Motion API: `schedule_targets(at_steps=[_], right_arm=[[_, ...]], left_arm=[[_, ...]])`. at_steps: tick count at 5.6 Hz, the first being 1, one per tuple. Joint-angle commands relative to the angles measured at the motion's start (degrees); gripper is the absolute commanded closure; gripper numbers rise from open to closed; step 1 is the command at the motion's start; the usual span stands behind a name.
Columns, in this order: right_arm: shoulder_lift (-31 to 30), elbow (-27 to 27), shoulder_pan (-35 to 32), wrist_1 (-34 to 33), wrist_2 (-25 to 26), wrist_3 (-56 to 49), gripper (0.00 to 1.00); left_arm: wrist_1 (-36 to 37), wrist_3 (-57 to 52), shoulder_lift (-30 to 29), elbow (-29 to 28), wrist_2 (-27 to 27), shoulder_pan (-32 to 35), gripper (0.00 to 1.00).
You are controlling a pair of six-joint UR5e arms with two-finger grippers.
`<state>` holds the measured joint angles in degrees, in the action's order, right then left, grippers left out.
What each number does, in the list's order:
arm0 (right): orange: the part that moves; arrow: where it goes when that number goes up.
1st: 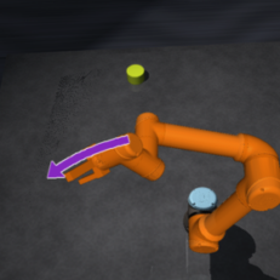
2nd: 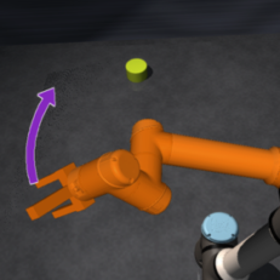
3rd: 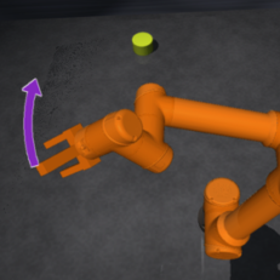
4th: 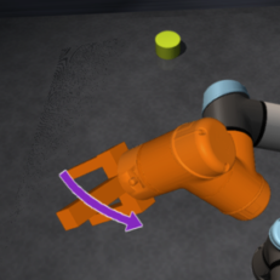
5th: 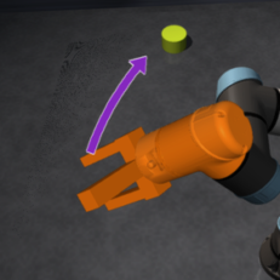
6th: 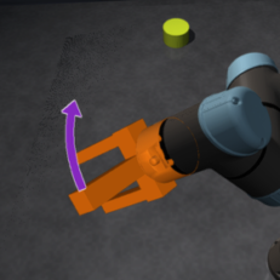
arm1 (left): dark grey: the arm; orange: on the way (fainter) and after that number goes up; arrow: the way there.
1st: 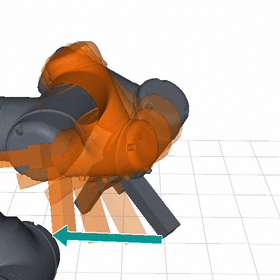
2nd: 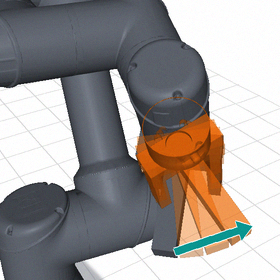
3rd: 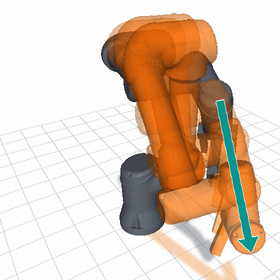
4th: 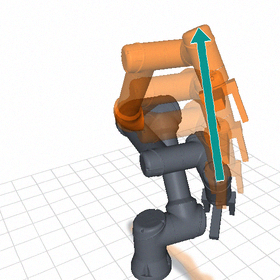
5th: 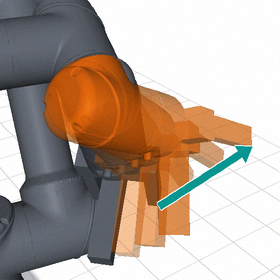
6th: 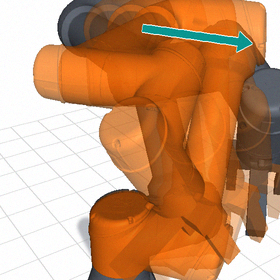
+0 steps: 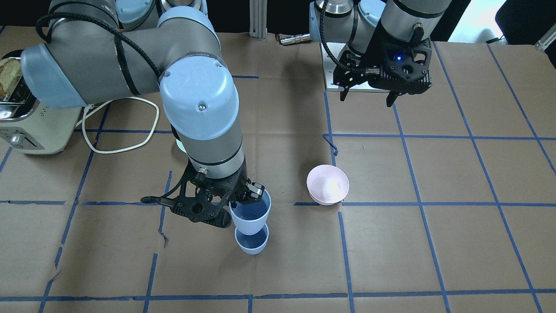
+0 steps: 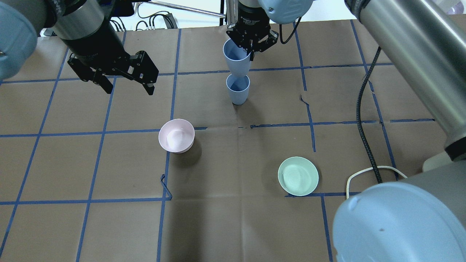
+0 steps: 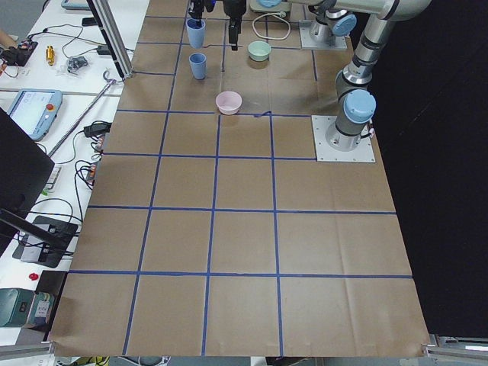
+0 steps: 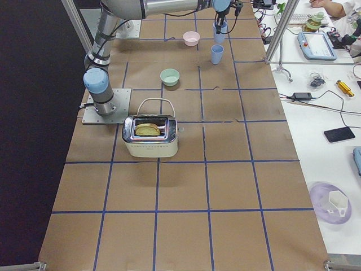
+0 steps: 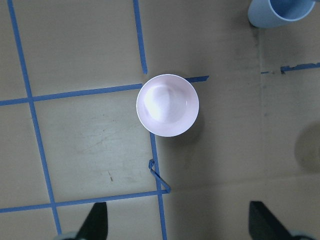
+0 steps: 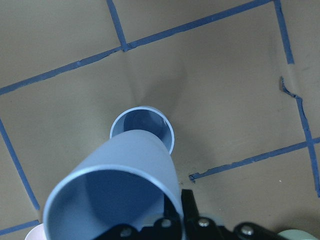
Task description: Stack blue cups with both arms
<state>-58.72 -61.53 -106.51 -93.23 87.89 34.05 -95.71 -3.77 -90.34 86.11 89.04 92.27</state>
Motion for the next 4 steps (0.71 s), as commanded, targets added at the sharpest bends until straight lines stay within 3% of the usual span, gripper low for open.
schedule_targets(at_steps=[1,4], right_arm=[[2.12,-2.43,-0.37,-2.82,0.34,-0.12,0.92],[3.79,-7.88,-0.37,-10.62,0.09,0.4,0.92]], left_arm=[[1.05,0.77,-1.23,1.07,0.6,-0.08,0.01],[1.14,4.53,-0.1,1.6,0.43,-0.08,0.01]])
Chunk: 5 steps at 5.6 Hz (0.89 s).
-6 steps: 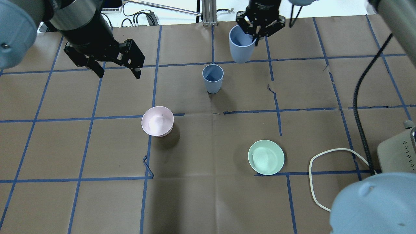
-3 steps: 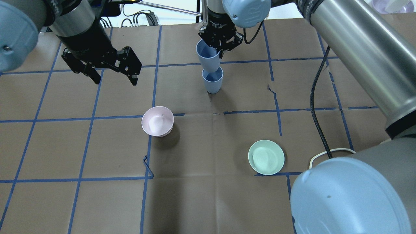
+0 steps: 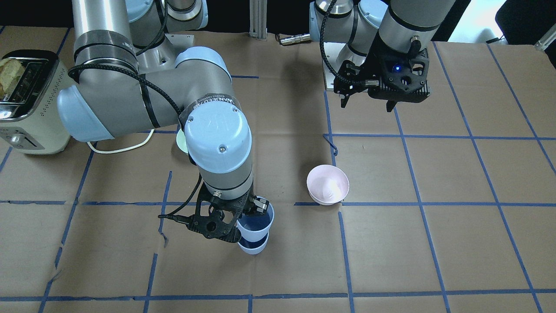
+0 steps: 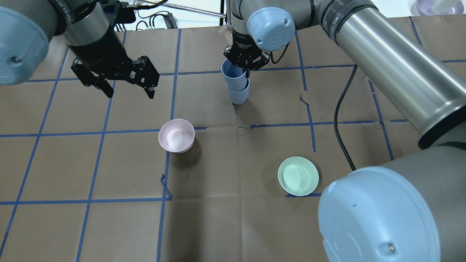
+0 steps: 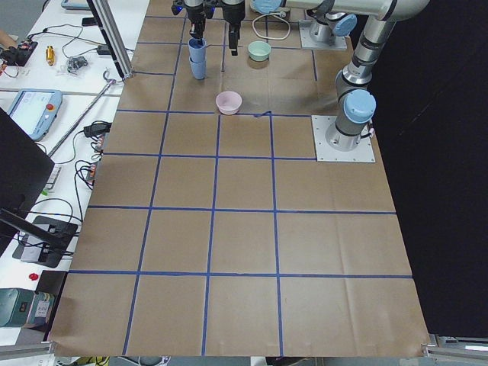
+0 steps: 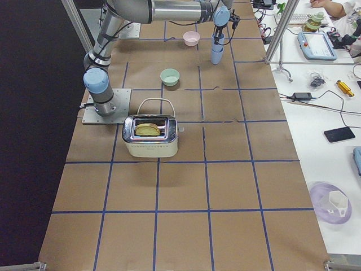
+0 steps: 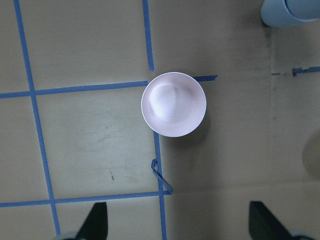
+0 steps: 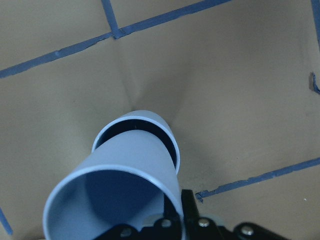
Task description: Stack blue cups with both arms
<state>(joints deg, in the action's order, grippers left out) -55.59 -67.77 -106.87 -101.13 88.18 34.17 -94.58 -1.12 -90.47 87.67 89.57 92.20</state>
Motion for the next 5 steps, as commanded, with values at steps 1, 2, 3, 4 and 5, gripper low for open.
schedule_targets(at_steps=[1,2,3,4,5], right_arm=[[0.74,-1.75,0.08,-3.8,-0.37,0.28,0.66],[0.48,-1.23,0.52,-3.9,-0.29,-1.2,0.03],[-0.48,0.26,1.83,-2.86,-1.07,-1.56,0.0],[-4.05,0.88,3.58,0.98,-2.56,-2.69,0.0],[-8.96,0.1,6.56,8.07,-2.31,-9.84,0.0]], left_arm=[[0.01,1.91,0.12,0.05,-0.1,-0.09,0.01],[0.1,1.91,0.03,0.05,-0.1,-0.09,0.01],[0.1,1.91,0.03,0.05,-0.1,0.0,0.01],[0.1,1.91,0.03,0.05,-0.1,-0.09,0.01],[0.1,1.91,0.03,0.05,-0.1,-0.09,0.01]])
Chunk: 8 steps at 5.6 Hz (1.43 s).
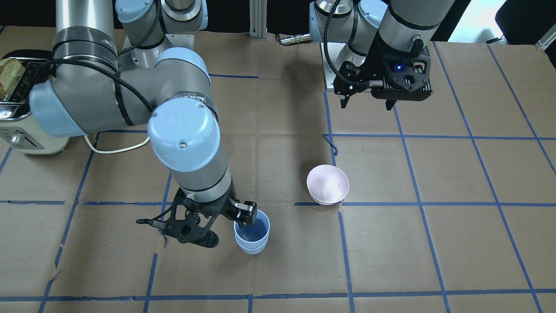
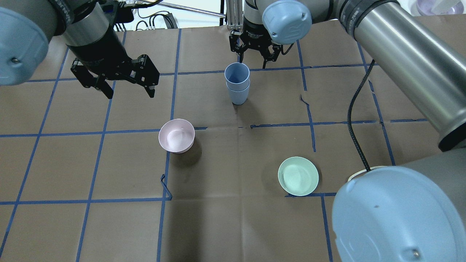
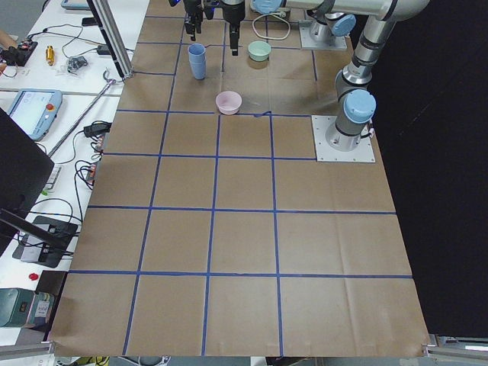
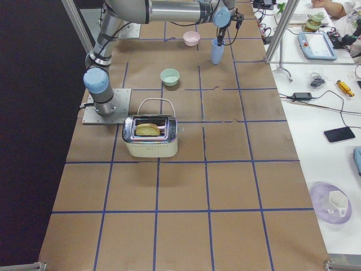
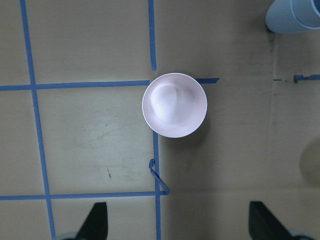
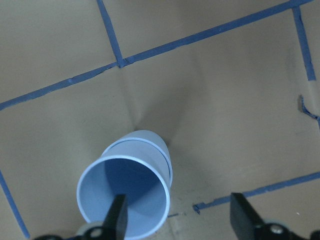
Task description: Stack blue cups with both arms
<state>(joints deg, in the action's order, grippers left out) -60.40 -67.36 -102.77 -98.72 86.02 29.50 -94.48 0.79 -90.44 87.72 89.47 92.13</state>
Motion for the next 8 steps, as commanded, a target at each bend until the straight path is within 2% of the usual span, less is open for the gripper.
schedule_targets(at_steps=[1,2,3,4,6,8], right_arm=[[-8.29,-1.88,6.06,12.26,0.37,-12.38,0.0],[-12.68,-6.77,9.66,13.63,0.63,-19.32,0.0],[-19.25,-14.48,12.74,12.6,0.72,-22.96,0.0],[-24.89,-19.69,14.51,12.59,0.99,-23.69,0.0],[-26.44,-20.62,14.18,12.59,3.53,-22.74,0.0],[-27.14,-20.62,13.92,12.68,3.62,-22.65,0.0]], left_arm=[[0.0,0.0,0.0,0.0,0.0,-0.03,0.01],[0.0,0.0,0.0,0.0,0.0,-0.03,0.01],[0.0,0.0,0.0,0.0,0.0,-0.03,0.01],[0.0,0.0,0.0,0.0,0.0,-0.03,0.01],[-0.09,0.0,0.0,0.0,0.0,-0.03,0.01],[-0.09,0.0,0.0,0.0,0.0,-0.03,0.01]])
